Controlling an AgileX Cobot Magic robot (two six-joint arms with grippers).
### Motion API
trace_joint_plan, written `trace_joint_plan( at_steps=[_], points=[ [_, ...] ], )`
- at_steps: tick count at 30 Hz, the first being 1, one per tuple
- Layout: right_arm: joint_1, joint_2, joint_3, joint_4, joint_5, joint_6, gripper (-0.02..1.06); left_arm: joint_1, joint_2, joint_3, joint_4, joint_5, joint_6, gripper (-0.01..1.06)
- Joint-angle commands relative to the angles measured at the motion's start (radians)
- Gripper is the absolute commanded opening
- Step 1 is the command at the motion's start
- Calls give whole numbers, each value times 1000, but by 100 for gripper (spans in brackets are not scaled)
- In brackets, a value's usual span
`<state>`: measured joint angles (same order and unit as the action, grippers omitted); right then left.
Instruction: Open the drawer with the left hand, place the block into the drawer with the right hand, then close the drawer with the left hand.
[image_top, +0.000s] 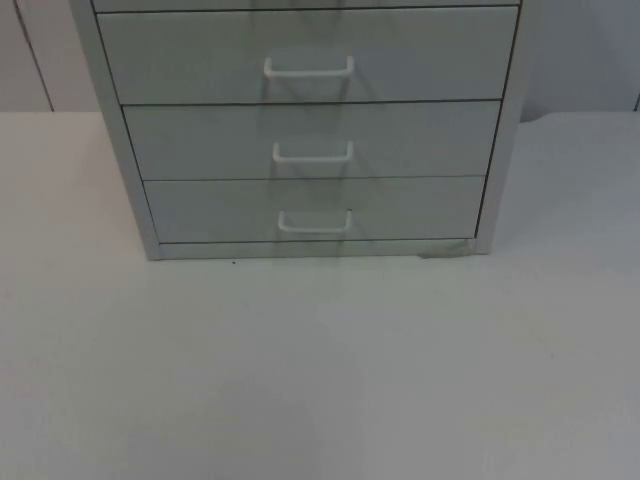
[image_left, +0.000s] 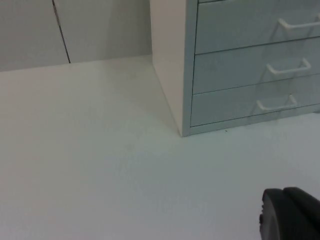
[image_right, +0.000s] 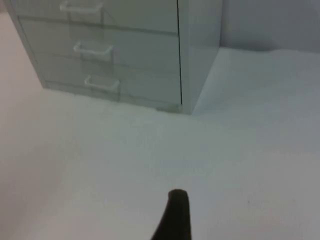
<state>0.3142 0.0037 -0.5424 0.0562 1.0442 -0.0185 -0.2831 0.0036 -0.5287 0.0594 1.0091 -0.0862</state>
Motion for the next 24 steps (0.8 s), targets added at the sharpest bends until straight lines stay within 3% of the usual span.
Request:
trace_joint_plan(
  at_steps=[1, 10, 24],
  points=[
    [-2, -4, 7, -2, 3, 4, 69, 5, -4, 5, 1, -7, -10, 0],
    [-2, -4, 27, 2, 32, 4, 69, 5, -4, 37, 3, 73, -35, 0],
    [-2, -4, 27, 9, 34, -15, 69, 5, -4, 34, -37, 69, 14, 0]
  ],
)
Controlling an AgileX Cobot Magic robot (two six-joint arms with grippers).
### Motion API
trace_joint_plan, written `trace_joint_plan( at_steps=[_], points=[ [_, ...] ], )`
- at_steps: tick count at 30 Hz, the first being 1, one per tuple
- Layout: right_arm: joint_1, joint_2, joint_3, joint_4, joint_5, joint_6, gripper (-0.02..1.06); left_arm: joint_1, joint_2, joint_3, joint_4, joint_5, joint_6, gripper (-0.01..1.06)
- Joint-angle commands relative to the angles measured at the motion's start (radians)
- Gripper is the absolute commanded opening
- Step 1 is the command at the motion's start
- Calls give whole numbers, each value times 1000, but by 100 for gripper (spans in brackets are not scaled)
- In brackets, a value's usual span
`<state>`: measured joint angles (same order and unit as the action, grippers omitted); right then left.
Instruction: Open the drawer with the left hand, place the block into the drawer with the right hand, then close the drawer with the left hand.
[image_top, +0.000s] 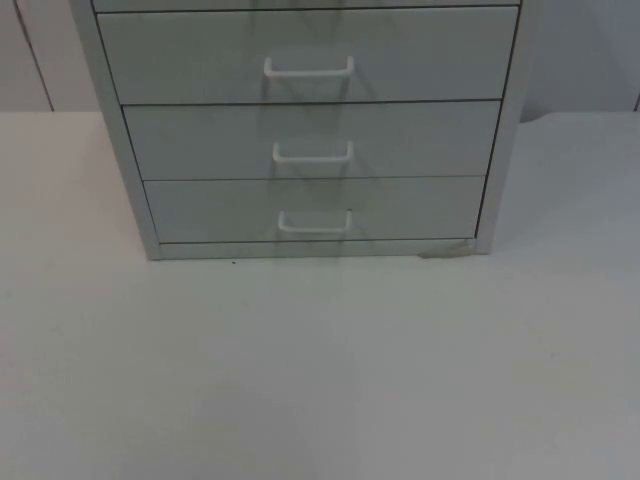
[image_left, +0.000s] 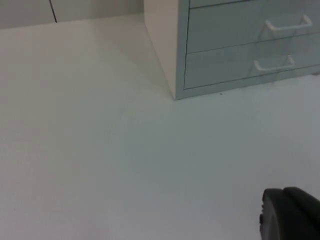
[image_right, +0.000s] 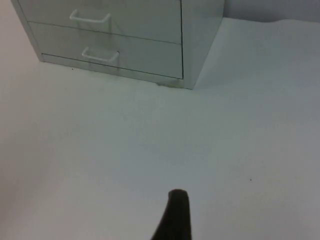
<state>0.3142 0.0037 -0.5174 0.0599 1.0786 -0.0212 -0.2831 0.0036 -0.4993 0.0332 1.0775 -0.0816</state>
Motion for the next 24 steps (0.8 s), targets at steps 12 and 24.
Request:
trace_joint_plan(
  at_steps=[12, 24],
  points=[
    [-2, -4, 2, 6, 0, -15, 96, 5, -4, 5, -48, -2, 60, 105],
    [-2, -4, 2, 6, 0, -15, 105, 5, -4, 5, -48, -2, 60, 105]
  ],
)
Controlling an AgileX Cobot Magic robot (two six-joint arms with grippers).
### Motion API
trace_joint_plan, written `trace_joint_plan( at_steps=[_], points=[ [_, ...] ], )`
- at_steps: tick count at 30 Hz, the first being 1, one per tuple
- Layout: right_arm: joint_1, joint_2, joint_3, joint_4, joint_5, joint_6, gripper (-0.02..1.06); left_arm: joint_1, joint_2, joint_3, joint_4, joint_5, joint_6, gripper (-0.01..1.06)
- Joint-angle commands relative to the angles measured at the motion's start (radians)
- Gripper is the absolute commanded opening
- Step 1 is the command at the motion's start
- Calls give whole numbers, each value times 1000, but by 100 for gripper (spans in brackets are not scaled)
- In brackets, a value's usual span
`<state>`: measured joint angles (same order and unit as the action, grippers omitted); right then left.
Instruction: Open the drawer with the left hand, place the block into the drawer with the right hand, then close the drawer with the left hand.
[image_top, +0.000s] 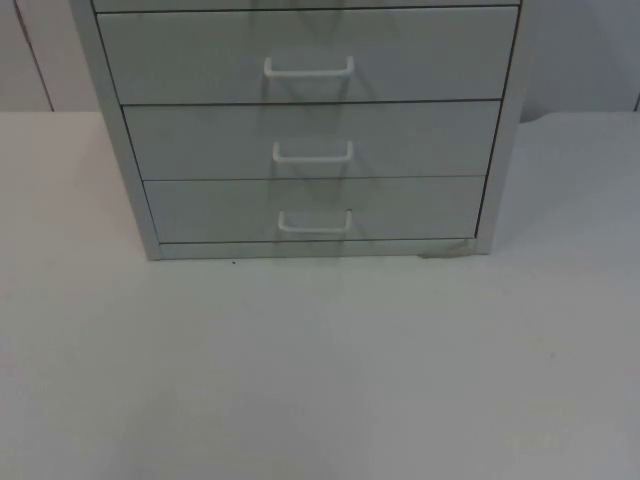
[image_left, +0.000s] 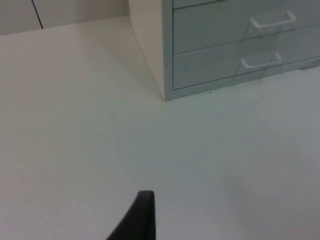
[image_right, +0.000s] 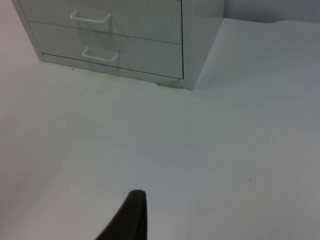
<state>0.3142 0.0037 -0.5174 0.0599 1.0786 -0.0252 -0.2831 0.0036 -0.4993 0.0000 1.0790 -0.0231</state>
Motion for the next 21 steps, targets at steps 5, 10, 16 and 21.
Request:
trace_joint_plan(
  at_steps=[5, 10, 16, 21],
  points=[
    [-2, -4, 2, 6, 0, -11, 105, 5, -4, 5, -14, -3, 2, 105],
    [-2, -4, 2, 6, 0, -11, 105, 5, -4, 5, -14, -3, 2, 105],
    [-2, -4, 2, 6, 0, -11, 105, 5, -4, 5, -14, -3, 2, 105],
    [-2, -4, 2, 6, 2, -11, 105, 5, -4, 5, -14, -3, 2, 105]
  ],
)
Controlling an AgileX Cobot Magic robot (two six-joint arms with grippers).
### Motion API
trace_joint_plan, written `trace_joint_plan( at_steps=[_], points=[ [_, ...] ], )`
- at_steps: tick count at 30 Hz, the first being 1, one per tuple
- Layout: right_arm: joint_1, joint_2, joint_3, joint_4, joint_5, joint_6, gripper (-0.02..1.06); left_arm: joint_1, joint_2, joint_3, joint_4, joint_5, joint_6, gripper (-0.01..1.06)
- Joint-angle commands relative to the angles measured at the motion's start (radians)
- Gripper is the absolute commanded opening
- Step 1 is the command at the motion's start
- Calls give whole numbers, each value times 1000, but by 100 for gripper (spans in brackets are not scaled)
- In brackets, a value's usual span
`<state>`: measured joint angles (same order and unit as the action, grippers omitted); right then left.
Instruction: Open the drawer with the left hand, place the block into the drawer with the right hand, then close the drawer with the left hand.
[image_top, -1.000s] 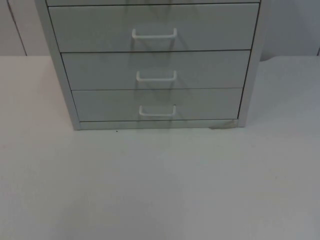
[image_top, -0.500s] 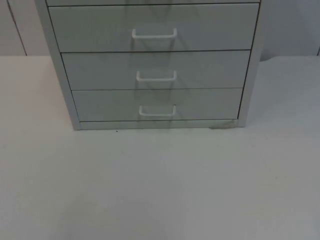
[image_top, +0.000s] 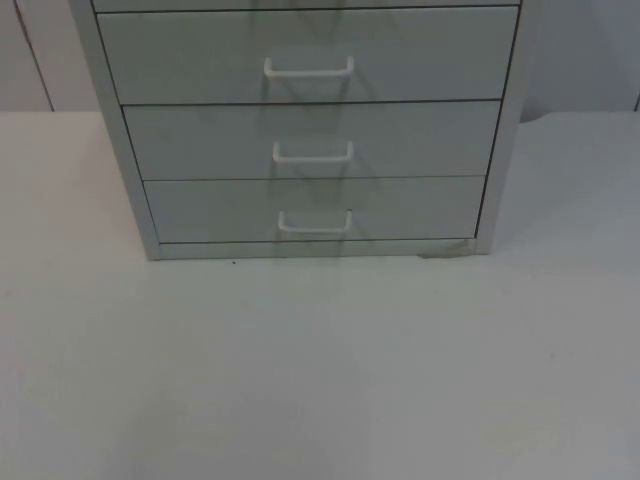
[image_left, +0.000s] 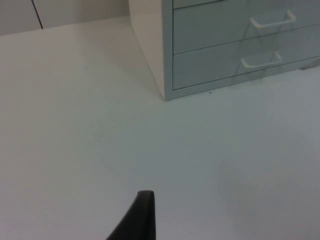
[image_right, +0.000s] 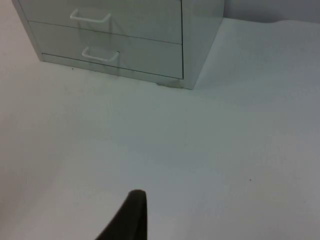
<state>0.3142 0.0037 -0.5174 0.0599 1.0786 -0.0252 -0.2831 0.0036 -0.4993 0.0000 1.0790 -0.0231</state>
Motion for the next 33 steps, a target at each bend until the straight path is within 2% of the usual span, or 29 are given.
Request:
trace_joint_plan(
  at_steps=[1, 12, 17, 22, 27, 33],
  points=[
    [-2, -4, 2, 6, 2, -11, 105, 5, -4, 5, -14, -3, 2, 105],
    [-13, -4, 2, 10, 0, -11, 105, 5, -4, 5, -14, -3, 2, 105],
    [-99, -4, 2, 21, -2, -11, 105, 5, -4, 5, -14, -3, 2, 105],
    [-229, -4, 2, 23, -4, -11, 105, 5, -4, 5, -14, -3, 2, 105],
    [-269, -4, 2, 28, -4, -11, 105, 5, -4, 5, -14, -3, 2, 105],
    [-269, -4, 2, 28, -4, -11, 105, 5, -4, 5, -14, -3, 2, 105]
  ],
)
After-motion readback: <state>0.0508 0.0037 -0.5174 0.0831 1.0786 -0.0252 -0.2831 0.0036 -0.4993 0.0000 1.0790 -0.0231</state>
